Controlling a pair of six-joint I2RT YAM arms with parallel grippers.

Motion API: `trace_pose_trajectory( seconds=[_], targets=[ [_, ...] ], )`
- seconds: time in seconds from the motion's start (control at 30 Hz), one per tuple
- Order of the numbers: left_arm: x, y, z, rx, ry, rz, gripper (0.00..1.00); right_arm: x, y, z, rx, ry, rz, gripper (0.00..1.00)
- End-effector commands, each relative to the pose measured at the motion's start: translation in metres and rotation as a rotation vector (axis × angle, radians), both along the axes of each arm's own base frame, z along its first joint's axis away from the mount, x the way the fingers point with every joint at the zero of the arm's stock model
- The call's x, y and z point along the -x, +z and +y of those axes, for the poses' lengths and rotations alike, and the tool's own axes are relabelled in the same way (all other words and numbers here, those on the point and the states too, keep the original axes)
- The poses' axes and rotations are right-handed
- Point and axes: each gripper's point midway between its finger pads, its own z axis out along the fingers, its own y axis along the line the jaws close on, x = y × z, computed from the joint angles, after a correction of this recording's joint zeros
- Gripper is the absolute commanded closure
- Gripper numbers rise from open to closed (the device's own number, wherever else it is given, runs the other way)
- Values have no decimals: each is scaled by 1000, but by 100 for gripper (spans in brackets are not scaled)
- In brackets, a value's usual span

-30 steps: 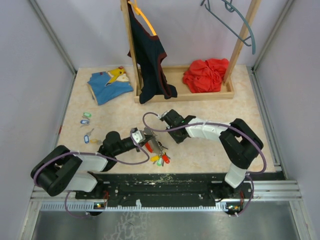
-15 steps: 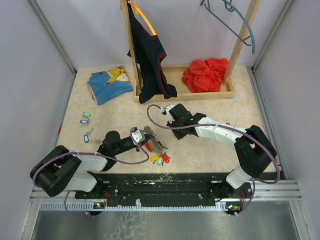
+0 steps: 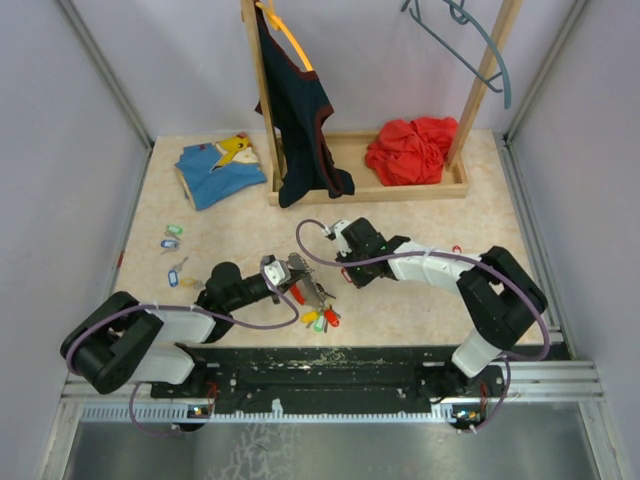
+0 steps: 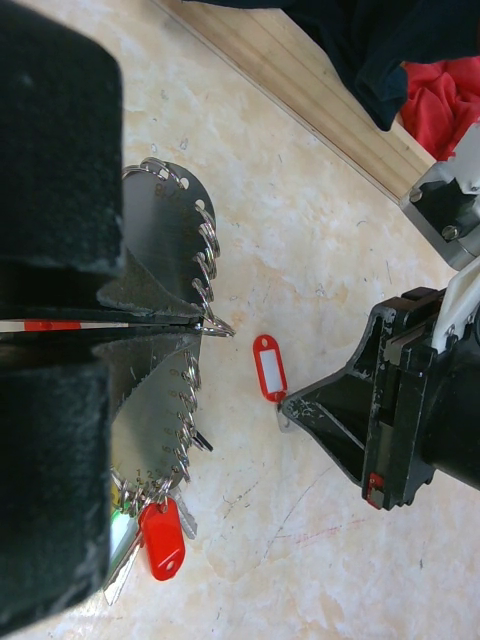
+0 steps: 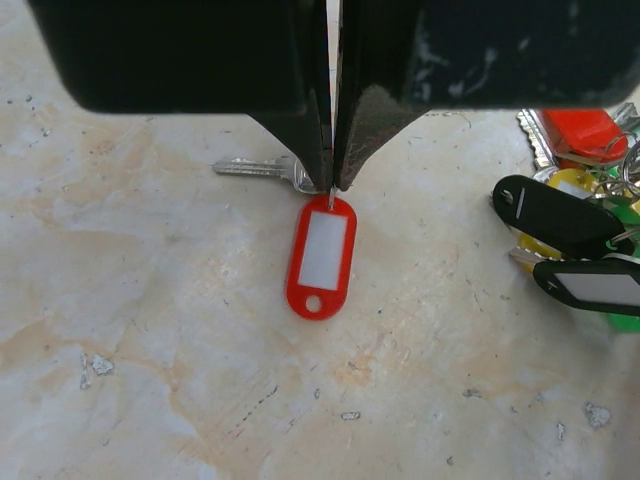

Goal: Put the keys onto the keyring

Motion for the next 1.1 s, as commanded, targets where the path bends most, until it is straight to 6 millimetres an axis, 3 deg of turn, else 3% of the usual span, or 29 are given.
trace_pose_trajectory(
  seconds=[0.0, 0.27, 0.5, 0.57, 0.83, 1.07],
  targets=[
    [-6, 20, -3, 44, 6, -44, 100, -14, 4, 4, -11, -33, -41, 98],
    [-5, 19, -4, 46, 2, -42, 100, -14, 9, -1, 35, -55, -10, 83],
    [-5, 19, -4, 45, 0, -39, 100, -14, 12, 7, 13, -36, 10, 80],
    [-5, 19, -4, 46, -1, -39, 100, -13, 4, 8, 31, -35, 33, 79],
    [-5, 19, -5, 46, -3, -37, 100, -12, -2, 10, 41, -25, 63, 79],
    [-5, 19, -4, 45, -1, -38, 100, -11, 1, 10, 45, -22, 69, 88]
  ],
)
